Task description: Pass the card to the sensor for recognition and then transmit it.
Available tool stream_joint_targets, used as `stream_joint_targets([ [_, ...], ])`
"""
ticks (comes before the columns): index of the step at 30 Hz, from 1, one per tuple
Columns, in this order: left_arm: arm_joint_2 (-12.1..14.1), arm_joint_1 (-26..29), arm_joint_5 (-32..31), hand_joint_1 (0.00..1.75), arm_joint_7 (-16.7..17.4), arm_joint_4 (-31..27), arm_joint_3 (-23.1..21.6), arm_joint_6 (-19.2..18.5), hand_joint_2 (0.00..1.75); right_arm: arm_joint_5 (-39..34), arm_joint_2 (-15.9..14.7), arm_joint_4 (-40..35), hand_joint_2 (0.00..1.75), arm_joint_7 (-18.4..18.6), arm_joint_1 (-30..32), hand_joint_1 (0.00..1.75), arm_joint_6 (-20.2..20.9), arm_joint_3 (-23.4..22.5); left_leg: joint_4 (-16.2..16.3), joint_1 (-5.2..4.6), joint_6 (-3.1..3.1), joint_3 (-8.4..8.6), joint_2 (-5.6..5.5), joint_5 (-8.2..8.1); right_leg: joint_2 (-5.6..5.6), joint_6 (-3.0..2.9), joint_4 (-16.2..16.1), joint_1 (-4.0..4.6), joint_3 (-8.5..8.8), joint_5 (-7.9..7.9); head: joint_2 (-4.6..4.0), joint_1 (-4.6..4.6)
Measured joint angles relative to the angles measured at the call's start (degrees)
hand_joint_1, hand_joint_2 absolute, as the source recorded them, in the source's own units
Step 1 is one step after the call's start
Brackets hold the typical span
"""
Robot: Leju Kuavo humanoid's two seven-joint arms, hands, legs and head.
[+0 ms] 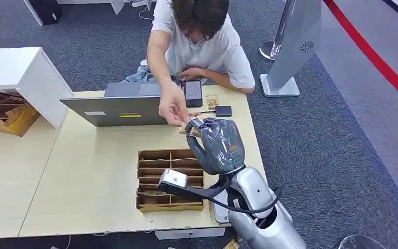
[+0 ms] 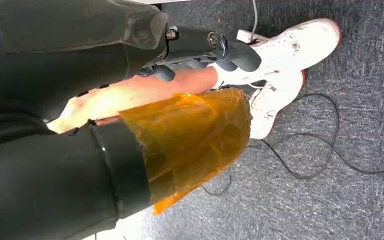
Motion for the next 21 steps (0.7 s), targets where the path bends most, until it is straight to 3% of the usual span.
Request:
stream_joint_targets([
  [2,0.0,0.0,0.0,0.00,0.0,0.0,0.0,0.0,0.00,0.0,0.1,0.3,1.75,0.0,0.0,0.00,0.0,0.0,0.0,0.00,0.00,0.00,0.00,0.00,0.00,0.00,0.0,0.00,0.00,0.00,0.00,0.00],
  [3,0.0,0.0,0.0,0.00,0.0,0.0,0.0,0.0,0.00,0.0,0.2,0.4,0.00,0.0,0.0,0.00,0.0,0.0,0.0,0.00,0.00,0.00,0.00,0.00,0.00,0.00,0.0,0.00,-0.01,0.00,0.00,0.00],
  [21,0.0,0.2,1.0,0.00,0.0,0.0,-0.1,0.4,0.00,0.9,0.2,-1.5,0.00,-0.2,0.9,0.00,-1.0,0.0,0.0,0.00,0.00,-0.01,0.00,0.00,0.00,0.00,0.0,0.00,-0.02,0.00,0.00,0.00],
])
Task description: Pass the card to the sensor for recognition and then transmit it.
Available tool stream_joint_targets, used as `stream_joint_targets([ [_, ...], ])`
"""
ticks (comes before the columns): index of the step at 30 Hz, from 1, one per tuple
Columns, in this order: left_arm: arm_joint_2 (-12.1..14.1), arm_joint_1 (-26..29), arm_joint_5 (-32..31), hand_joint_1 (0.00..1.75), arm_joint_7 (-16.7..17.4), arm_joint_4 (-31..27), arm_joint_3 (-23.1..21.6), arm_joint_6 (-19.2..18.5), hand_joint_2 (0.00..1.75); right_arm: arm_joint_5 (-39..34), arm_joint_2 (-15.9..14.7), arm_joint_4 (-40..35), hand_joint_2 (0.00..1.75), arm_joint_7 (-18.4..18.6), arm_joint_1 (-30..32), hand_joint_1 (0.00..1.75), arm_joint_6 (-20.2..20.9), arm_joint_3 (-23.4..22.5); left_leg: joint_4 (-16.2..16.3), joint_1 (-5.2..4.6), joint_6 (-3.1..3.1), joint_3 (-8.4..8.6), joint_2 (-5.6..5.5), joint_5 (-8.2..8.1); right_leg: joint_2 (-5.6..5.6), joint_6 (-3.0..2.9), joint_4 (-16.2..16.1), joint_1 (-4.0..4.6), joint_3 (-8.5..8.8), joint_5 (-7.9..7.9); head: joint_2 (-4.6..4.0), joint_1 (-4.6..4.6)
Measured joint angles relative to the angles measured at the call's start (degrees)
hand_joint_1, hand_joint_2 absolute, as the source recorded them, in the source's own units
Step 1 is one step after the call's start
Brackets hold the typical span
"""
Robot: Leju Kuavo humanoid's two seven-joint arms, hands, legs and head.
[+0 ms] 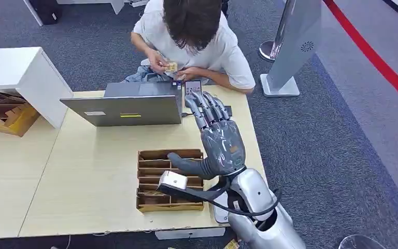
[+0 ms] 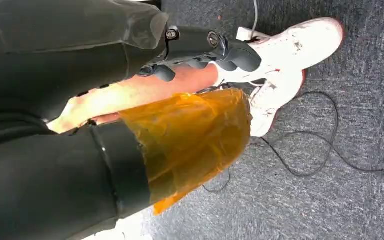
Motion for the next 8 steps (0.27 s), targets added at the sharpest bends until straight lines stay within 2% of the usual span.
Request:
stream_joint_targets([
  [5,0.1,0.1,0.5,0.00,0.0,0.0,-0.4,0.4,0.00,-1.6,0.0,-2.2,0.00,-1.4,1.4,0.00,-2.0,0.0,0.0,0.00,0.00,0.00,0.00,0.00,0.00,0.00,0.0,0.00,-0.02,0.00,0.00,0.00],
  [8,0.1,0.3,1.1,0.00,0.1,0.0,-0.5,0.7,0.00,-6.9,0.0,-4.6,0.00,-4.2,3.1,0.00,-3.6,-0.4,0.0,0.00,0.01,0.00,0.00,-0.01,0.00,0.00,0.0,0.00,-0.02,-0.01,0.00,0.00],
])
